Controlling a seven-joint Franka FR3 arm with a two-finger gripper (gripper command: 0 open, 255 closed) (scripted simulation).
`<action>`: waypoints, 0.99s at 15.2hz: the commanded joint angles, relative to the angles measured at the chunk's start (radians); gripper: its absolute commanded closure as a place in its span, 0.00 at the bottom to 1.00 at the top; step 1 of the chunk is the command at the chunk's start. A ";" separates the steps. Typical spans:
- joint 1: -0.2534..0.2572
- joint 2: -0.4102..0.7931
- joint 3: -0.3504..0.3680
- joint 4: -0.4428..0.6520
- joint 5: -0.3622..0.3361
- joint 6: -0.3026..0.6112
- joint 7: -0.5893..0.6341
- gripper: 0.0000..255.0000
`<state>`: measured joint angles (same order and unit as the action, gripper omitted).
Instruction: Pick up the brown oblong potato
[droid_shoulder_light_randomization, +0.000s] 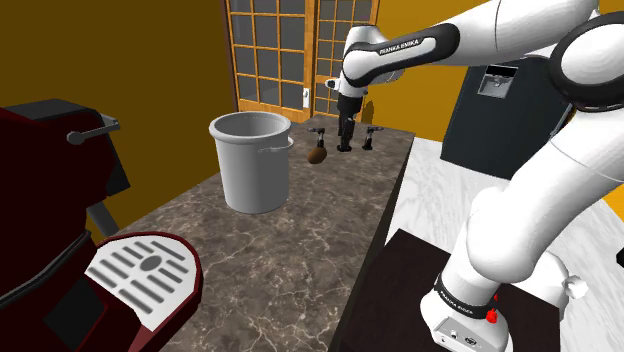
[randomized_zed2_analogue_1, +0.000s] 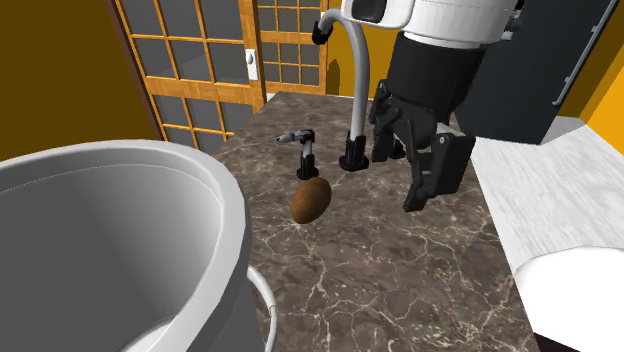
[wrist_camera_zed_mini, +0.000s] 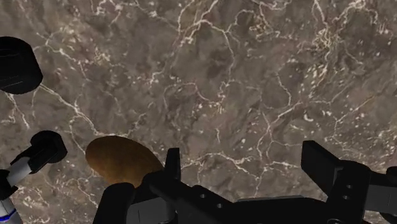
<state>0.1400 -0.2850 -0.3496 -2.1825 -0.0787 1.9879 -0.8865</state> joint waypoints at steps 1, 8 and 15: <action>0.016 0.086 -0.028 0.056 0.018 0.023 -0.111 0.00; 0.025 0.387 -0.061 0.274 0.119 0.073 -0.460 0.00; 0.003 0.541 -0.038 0.374 0.168 0.113 -0.611 0.00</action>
<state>0.1439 0.2478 -0.3896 -1.8067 0.0858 2.0905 -1.4926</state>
